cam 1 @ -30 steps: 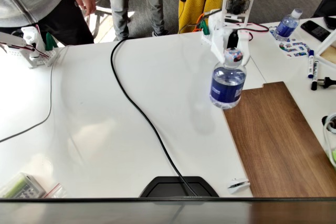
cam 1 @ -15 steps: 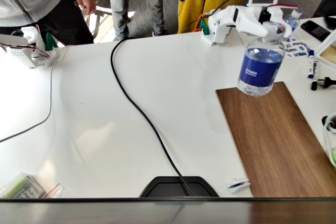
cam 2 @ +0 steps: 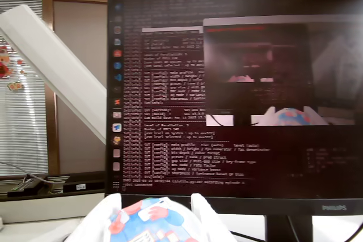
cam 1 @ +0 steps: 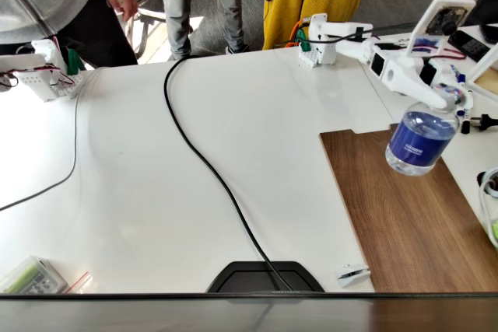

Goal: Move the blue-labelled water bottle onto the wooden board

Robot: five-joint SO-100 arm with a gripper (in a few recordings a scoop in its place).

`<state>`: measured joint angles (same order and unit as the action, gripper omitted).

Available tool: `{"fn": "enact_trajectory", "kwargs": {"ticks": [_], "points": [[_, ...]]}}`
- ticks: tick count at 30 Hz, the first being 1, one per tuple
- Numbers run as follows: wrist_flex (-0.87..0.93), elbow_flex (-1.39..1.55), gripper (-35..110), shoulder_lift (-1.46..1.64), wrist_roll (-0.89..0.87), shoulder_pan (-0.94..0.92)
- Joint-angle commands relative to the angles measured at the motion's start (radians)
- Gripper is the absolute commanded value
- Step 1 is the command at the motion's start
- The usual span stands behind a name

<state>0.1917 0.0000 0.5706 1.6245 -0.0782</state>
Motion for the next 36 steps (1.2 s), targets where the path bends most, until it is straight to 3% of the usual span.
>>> {"fn": "enact_trajectory", "kwargs": {"ticks": [1,36], "points": [[-0.04,-0.064,-1,0.006,0.029,0.029],[-0.198,-0.074,-1,-0.393,0.031,-0.032]]}}
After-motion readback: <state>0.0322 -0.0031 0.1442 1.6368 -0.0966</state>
